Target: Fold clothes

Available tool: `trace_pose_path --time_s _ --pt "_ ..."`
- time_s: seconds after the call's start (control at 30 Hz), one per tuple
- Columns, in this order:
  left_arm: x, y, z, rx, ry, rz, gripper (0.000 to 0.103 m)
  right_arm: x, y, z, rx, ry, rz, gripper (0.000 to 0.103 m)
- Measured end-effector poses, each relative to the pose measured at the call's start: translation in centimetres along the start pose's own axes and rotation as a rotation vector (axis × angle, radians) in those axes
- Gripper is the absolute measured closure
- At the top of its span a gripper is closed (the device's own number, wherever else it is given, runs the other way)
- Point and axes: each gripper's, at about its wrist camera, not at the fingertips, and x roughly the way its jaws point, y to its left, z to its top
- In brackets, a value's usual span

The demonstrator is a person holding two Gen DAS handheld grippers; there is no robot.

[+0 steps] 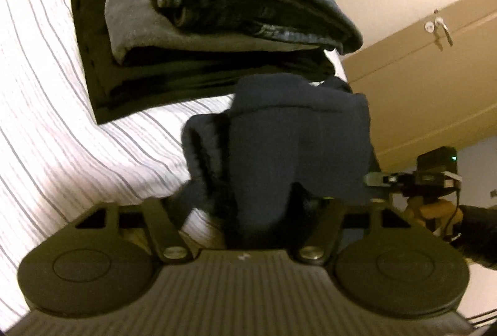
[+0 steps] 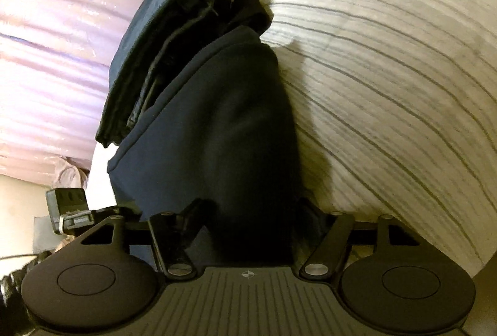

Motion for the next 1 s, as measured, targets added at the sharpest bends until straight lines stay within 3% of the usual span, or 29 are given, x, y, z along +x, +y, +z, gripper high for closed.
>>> trace_pose_path --time_s 0.1,0.4,0.53,0.67,0.77,0.9,1.0 --pt "-0.9 -0.5 -0.4 -0.018 -0.009 0.001 0.066 -0.4 0.4 0.3 0.072 0.010 -0.010 0.069" --pt "-7.3 -3.1 -3.6 -0.082 -0.043 -0.065 0.071 -6.6 9.1 -1.7 0.010 -0.051 -0.033 0.071" --pt "-11.1 -4.9 -2.7 -0.076 -0.077 -0.099 0.071 -9.1 13.4 -2.3 -0.032 -0.074 -0.035 0.071" --pt "-15.1 -6.5 0.8 -0.036 -0.116 -0.107 0.071 -10.0 17.3 -0.3 -0.065 -0.109 -0.013 0.071" --pt "-17.1 -7.5 5.5 0.004 -0.148 -0.081 0.071 -10.0 19.7 2.6 -0.086 -0.132 0.023 0.071" --pt "-17.7 -7.6 12.1 0.024 -0.185 -0.034 0.071 -8.2 21.7 9.3 -0.107 -0.136 0.068 0.071" --pt "-16.0 -6.4 16.7 -0.015 -0.200 0.001 0.071 -5.7 22.3 15.3 -0.131 -0.120 0.083 0.070"
